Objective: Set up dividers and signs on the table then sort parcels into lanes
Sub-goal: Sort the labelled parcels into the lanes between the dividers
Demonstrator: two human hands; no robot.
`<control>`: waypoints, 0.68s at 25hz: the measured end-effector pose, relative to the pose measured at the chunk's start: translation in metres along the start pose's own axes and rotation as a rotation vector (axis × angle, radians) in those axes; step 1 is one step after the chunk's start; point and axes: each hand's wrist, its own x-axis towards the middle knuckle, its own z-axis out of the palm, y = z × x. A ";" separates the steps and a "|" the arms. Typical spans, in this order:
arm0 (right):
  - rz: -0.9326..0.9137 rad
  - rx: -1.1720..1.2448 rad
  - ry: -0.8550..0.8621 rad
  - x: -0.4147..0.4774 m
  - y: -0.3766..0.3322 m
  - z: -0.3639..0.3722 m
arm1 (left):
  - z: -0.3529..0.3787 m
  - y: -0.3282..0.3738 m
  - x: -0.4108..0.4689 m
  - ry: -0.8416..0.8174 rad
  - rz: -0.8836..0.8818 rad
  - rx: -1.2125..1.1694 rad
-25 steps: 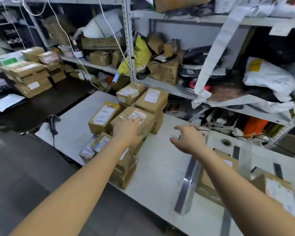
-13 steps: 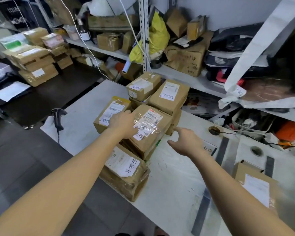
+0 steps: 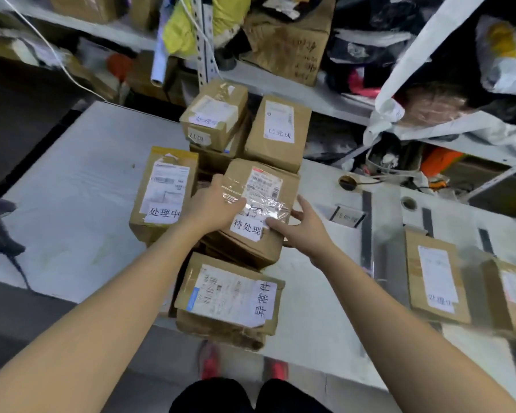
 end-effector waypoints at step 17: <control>0.103 0.196 0.184 -0.061 0.000 -0.045 | 0.024 0.059 -0.016 -0.169 0.230 -0.047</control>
